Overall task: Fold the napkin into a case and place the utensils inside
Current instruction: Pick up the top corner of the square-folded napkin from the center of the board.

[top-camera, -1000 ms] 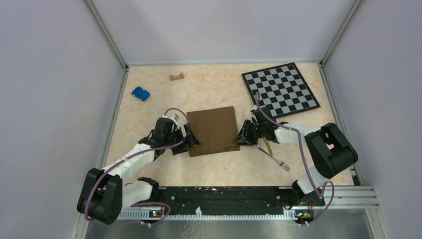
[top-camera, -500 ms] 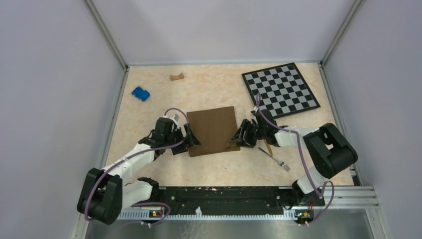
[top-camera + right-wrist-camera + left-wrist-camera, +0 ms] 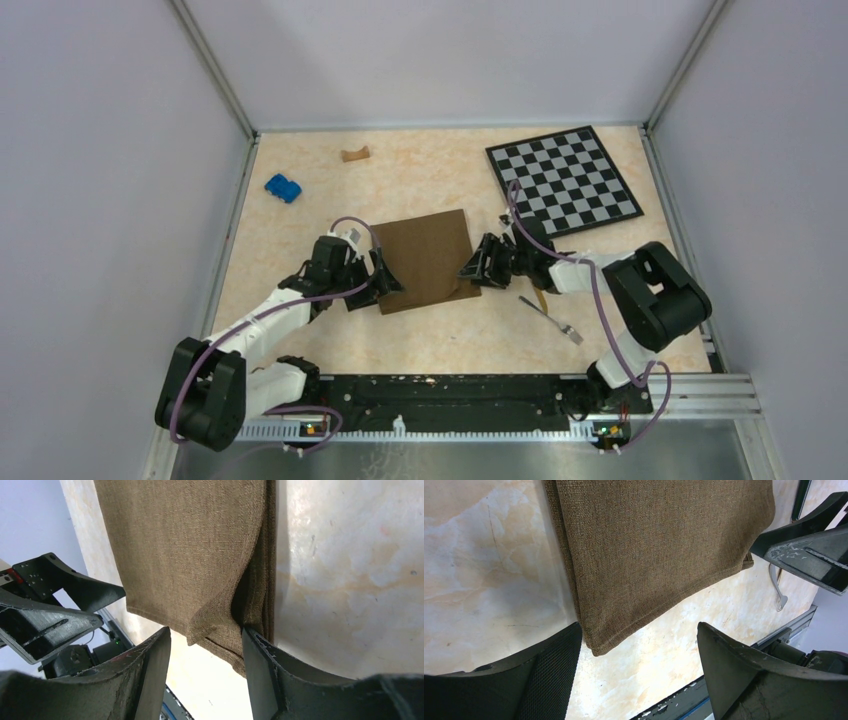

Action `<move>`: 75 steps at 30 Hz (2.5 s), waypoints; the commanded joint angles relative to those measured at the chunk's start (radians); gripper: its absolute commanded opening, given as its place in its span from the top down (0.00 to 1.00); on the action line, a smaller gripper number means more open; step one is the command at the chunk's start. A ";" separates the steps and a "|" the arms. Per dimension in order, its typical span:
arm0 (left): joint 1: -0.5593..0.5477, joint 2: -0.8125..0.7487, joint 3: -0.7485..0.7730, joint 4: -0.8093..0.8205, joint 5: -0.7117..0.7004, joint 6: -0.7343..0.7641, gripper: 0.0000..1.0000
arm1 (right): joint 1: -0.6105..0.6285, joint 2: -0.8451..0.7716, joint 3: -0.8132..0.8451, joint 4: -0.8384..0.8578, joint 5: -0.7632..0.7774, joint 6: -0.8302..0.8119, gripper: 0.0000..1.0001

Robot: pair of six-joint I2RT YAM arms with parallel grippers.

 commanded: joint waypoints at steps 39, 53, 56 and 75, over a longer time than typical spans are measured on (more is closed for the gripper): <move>-0.001 -0.008 -0.001 0.052 0.015 0.009 0.10 | -0.024 0.057 0.041 0.239 -0.075 -0.027 0.64; -0.001 -0.011 -0.010 0.059 0.016 0.004 0.10 | -0.024 0.107 0.005 0.264 -0.061 -0.040 0.69; -0.002 -0.015 -0.010 0.058 0.016 0.004 0.10 | -0.024 0.132 0.022 0.251 -0.055 -0.066 0.68; -0.001 -0.030 -0.010 0.038 0.006 0.009 0.10 | -0.024 0.087 0.033 0.249 -0.076 -0.057 0.85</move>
